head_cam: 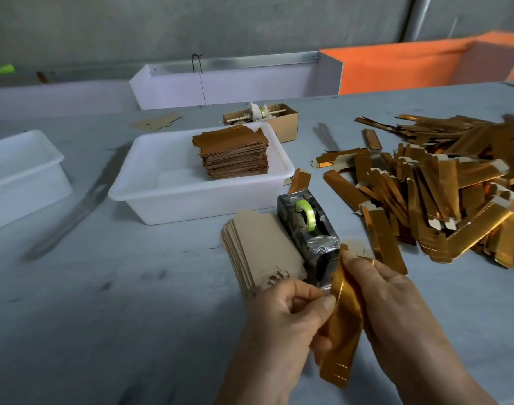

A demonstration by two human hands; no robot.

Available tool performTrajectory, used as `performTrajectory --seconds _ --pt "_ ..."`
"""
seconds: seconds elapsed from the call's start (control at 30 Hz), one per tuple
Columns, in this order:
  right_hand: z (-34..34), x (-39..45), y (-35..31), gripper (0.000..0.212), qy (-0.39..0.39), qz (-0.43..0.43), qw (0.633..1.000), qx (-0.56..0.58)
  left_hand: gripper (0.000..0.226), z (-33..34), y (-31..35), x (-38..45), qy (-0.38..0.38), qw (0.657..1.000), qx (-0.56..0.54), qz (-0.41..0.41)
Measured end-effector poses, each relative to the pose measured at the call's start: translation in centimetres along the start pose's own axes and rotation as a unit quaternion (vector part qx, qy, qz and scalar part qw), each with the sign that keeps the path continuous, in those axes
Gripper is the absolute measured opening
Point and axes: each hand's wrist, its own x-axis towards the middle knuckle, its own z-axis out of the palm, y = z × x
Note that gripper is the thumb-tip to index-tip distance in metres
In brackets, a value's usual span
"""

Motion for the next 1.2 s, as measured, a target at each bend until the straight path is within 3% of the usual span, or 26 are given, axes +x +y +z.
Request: performTrajectory --seconds 0.13,0.23,0.33,0.43,0.63,1.03,1.2 --pt "-0.1 -0.1 -0.1 0.039 -0.024 -0.008 1.0 0.001 0.013 -0.2 0.1 0.1 -0.019 1.0 0.0 0.025" --pt "-0.6 0.3 -0.5 0.041 -0.021 -0.094 0.993 -0.066 0.017 -0.5 0.0 0.3 0.053 0.997 -0.009 0.053" --pt "-1.7 1.8 -1.2 0.018 0.067 -0.176 0.968 -0.168 0.013 -0.6 -0.3 0.8 0.141 0.987 -0.044 0.064" --pt "-2.2 3.6 -1.6 0.011 0.043 -0.145 0.96 -0.237 0.011 -0.5 -0.3 1.7 0.185 0.979 -0.072 0.051" --pt "-1.4 5.3 -1.1 0.012 -0.023 -0.069 0.962 -0.265 0.01 0.4 0.1 2.6 0.158 0.982 -0.1 0.032" --pt "-0.3 5.3 -1.5 0.015 -0.022 -0.079 0.97 -0.227 0.015 1.5 0.4 3.0 0.136 0.983 -0.117 0.043" --pt "-0.3 4.5 -1.1 0.013 -0.032 -0.057 0.997 -0.034 0.015 1.5 -0.1 3.1 0.143 0.982 -0.11 0.05"
